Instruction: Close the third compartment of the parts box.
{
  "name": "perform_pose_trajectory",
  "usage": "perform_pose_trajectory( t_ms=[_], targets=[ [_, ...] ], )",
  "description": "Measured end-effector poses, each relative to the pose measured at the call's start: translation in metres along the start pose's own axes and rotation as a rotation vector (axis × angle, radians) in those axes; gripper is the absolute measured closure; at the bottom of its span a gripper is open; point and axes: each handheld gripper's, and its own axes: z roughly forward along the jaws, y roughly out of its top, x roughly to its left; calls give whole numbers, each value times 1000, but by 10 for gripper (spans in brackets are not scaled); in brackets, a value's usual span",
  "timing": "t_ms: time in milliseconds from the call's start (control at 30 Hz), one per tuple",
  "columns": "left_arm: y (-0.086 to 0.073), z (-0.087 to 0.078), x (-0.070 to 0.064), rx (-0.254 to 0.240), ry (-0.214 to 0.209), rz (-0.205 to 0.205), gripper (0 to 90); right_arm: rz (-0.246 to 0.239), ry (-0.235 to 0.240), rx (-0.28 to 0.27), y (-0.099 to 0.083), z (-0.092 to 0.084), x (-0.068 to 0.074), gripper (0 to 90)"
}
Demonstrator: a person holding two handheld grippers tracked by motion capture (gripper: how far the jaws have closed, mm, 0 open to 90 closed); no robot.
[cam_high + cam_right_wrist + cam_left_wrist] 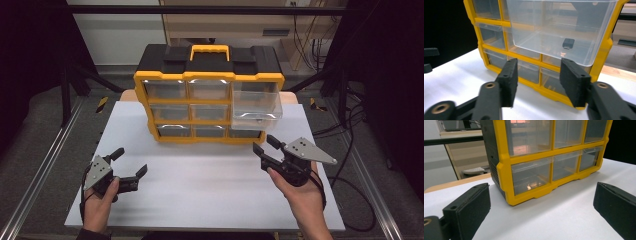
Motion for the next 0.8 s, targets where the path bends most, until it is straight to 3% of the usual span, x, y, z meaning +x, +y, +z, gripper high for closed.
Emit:
perform_pose_trajectory(
  t_ms=[200,333,433,800],
  targets=[
    [-1,1,-2,7,-3,13,9,2,15,-8,0,2,1,680],
    [0,-2,-1,2,3,8,9,7,49,-9,1,8,5,814],
    [0,-1,-1,0,3,7,9,-4,53,-10,2,11,9,864],
    [0,-2,0,-4,6,1,9,-33,38,-24,10,18,11,900]
  ],
)
